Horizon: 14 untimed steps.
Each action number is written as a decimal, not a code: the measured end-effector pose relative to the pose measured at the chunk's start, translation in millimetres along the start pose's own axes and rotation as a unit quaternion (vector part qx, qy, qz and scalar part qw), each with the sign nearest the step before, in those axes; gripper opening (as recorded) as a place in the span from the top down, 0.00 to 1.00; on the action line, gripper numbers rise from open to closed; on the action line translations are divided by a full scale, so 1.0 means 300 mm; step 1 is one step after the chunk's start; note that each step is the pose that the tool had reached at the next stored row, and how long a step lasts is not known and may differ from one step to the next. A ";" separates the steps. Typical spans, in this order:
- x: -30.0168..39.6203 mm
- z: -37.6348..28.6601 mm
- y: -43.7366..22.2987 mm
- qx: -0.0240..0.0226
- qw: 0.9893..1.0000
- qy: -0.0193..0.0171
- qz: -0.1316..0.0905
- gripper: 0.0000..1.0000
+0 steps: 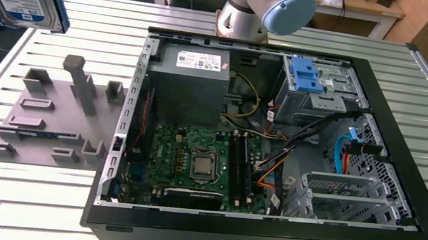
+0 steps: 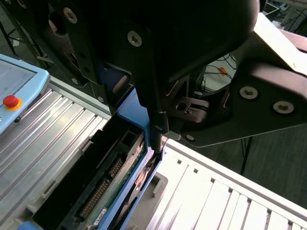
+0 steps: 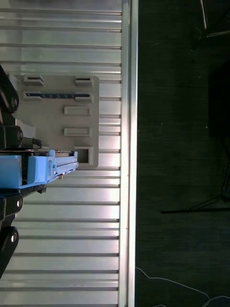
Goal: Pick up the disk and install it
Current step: 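Pick up the disk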
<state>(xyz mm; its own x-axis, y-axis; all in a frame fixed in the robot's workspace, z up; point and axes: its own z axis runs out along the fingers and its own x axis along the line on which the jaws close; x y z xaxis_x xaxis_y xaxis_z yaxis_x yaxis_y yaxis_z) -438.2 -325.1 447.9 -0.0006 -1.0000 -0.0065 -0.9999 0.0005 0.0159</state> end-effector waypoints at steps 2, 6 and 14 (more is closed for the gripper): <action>0.000 -0.002 0.000 0.000 1.000 0.000 0.000 0.64; 0.000 -0.008 0.000 0.000 1.000 0.000 0.000 0.64; 0.000 -0.022 0.000 0.000 1.000 0.000 0.000 0.64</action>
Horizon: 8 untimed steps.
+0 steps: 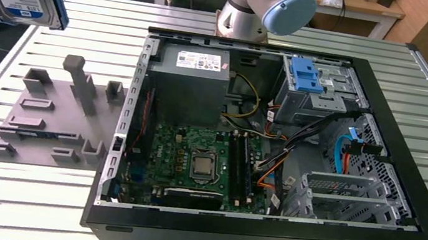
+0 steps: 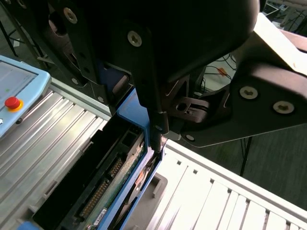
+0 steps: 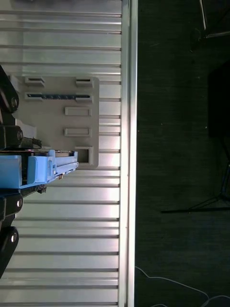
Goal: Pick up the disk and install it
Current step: 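Pick up the disk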
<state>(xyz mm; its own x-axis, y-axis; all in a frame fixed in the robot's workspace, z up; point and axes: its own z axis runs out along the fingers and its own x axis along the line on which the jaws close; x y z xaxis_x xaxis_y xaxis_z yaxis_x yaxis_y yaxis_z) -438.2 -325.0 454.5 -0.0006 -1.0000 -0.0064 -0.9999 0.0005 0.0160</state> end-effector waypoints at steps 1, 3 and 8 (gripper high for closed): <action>0.000 -0.002 0.000 0.000 1.000 0.000 0.000 0.64; 0.000 -0.005 0.000 0.000 1.000 0.000 0.000 0.64; 0.000 -0.015 0.000 0.000 1.000 0.000 0.000 0.64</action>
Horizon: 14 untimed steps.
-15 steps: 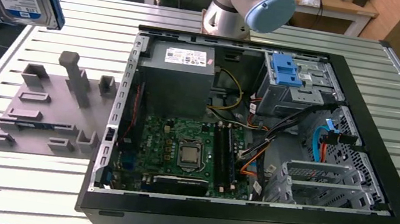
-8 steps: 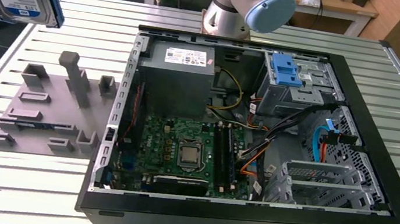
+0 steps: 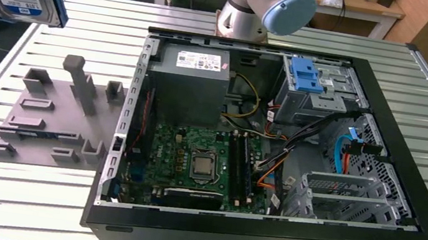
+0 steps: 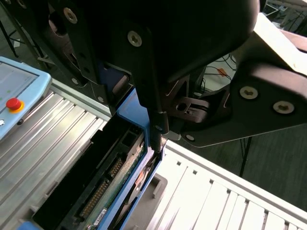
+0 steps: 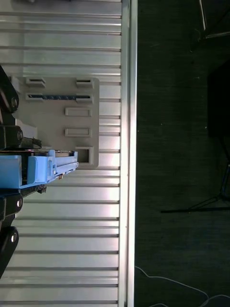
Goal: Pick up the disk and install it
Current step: 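Pick up the disk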
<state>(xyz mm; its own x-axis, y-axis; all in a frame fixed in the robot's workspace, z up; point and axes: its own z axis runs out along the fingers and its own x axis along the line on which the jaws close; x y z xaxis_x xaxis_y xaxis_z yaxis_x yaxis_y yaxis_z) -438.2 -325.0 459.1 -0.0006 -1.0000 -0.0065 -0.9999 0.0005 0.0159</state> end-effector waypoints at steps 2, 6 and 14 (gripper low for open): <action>0.000 -0.004 0.000 0.000 1.000 0.000 0.000 0.64; 0.000 -0.011 0.000 0.000 1.000 0.000 0.000 0.64; 0.000 -0.022 0.000 0.000 1.000 0.000 0.000 0.64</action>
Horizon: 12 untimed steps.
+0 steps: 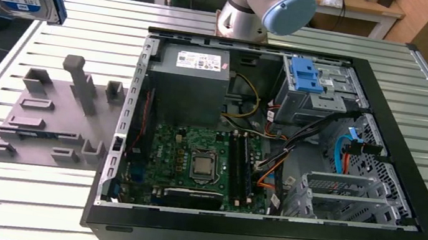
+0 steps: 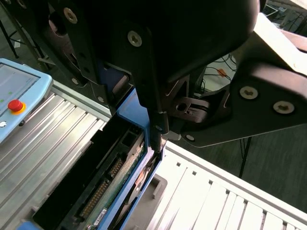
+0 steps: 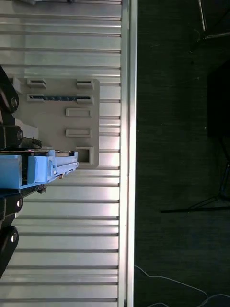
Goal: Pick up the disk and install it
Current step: 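Pick up the disk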
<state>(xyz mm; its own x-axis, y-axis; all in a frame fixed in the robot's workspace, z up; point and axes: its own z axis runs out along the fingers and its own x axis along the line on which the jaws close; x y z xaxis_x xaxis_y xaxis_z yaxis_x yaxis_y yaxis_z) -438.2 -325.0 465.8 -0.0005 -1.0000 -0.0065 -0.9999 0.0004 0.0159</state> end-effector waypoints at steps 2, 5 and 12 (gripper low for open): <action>0.000 -0.003 0.000 0.000 1.000 0.000 0.000 0.64; 0.000 -0.007 0.000 0.000 1.000 0.000 0.000 0.64; 0.000 -0.018 0.000 0.000 1.000 0.000 0.000 0.64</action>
<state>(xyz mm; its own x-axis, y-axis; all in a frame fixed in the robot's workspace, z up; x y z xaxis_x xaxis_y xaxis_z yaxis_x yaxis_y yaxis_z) -438.2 -324.9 471.3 -0.0006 -1.0000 -0.0065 -0.9999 0.0005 0.0160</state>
